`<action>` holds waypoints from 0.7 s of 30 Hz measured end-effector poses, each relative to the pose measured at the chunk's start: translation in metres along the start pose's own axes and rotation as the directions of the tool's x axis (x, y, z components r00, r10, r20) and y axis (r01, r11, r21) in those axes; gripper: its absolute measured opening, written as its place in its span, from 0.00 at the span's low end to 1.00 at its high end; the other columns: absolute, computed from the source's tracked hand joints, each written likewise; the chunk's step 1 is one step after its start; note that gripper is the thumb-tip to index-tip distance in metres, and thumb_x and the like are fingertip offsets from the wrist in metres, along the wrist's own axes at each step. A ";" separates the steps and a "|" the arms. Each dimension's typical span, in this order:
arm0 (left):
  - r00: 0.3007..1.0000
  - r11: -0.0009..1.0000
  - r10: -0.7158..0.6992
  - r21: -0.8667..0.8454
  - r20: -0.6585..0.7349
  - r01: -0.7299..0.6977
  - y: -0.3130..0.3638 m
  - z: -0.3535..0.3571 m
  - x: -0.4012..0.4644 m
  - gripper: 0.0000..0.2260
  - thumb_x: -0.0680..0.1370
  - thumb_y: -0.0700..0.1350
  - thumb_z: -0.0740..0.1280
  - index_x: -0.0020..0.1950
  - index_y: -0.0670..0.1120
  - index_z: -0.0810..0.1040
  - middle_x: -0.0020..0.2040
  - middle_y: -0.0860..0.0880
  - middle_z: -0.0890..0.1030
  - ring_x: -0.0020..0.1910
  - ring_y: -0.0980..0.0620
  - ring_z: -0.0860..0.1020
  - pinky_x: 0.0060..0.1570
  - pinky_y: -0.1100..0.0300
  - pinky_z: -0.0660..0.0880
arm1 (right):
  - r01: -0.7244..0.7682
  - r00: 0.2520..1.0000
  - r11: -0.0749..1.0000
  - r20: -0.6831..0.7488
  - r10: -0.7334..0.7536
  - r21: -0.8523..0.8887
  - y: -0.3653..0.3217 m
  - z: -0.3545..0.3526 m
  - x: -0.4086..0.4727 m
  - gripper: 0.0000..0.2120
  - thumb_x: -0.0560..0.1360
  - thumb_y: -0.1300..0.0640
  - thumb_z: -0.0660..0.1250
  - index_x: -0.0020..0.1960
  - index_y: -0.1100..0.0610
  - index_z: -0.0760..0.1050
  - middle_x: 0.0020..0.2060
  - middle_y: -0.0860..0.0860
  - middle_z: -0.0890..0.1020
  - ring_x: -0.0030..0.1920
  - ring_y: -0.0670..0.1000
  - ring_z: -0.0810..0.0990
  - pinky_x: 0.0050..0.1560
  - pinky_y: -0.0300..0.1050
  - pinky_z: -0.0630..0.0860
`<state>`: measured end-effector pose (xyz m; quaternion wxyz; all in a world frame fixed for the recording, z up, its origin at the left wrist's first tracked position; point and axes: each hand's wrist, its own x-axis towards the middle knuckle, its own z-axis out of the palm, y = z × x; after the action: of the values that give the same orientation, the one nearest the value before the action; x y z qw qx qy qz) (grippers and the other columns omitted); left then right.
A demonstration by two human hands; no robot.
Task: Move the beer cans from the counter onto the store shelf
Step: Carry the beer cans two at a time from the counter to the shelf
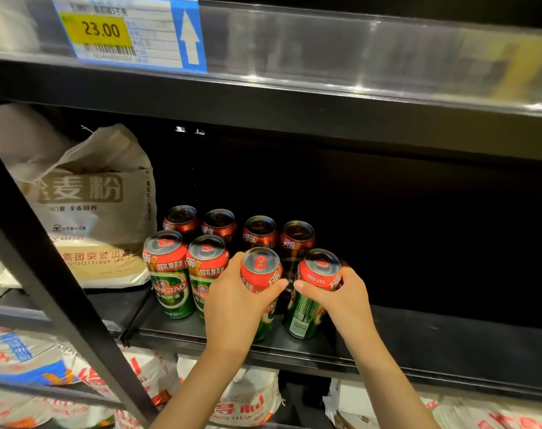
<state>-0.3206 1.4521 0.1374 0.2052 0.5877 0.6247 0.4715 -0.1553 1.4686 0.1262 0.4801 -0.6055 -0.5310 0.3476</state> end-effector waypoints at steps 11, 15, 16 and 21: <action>0.999 0.999 -0.047 0.018 -0.021 0.048 -0.001 0.008 0.007 0.20 0.67 0.59 0.73 0.49 0.51 0.70 0.41 0.57 0.78 0.40 0.61 0.77 0.36 0.69 0.72 | 0.019 0.998 1.000 0.057 -0.017 -0.025 0.001 0.006 0.010 0.23 0.62 0.52 0.80 0.53 0.54 0.76 0.45 0.46 0.82 0.46 0.43 0.81 0.39 0.32 0.76; 0.998 0.998 -0.059 0.013 -0.018 0.059 -0.002 0.010 0.008 0.20 0.67 0.59 0.73 0.49 0.51 0.70 0.41 0.56 0.77 0.41 0.59 0.77 0.35 0.69 0.69 | 0.031 0.997 0.999 0.065 -0.031 0.011 0.000 0.008 0.010 0.23 0.63 0.53 0.79 0.55 0.51 0.75 0.47 0.45 0.82 0.47 0.42 0.80 0.35 0.30 0.76; 0.998 0.998 -0.063 0.008 -0.018 0.063 -0.003 0.011 0.009 0.20 0.67 0.59 0.73 0.50 0.50 0.70 0.42 0.55 0.78 0.41 0.57 0.78 0.36 0.67 0.71 | 0.034 0.997 0.999 0.068 -0.035 0.018 -0.001 0.008 0.010 0.24 0.64 0.53 0.79 0.56 0.51 0.75 0.47 0.45 0.82 0.47 0.42 0.81 0.38 0.31 0.76; 0.993 0.993 -0.115 -0.017 -0.037 0.115 -0.001 0.013 0.007 0.33 0.67 0.57 0.75 0.64 0.48 0.64 0.50 0.51 0.77 0.49 0.51 0.77 0.43 0.63 0.72 | 0.039 0.996 0.999 0.077 -0.041 0.021 -0.001 0.009 0.010 0.24 0.63 0.53 0.79 0.55 0.50 0.73 0.47 0.44 0.81 0.48 0.42 0.80 0.44 0.33 0.76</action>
<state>-0.3126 1.4633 0.1325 0.2244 0.5400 0.6578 0.4748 -0.1621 1.4800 0.1255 0.4717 -0.5762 -0.5579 0.3663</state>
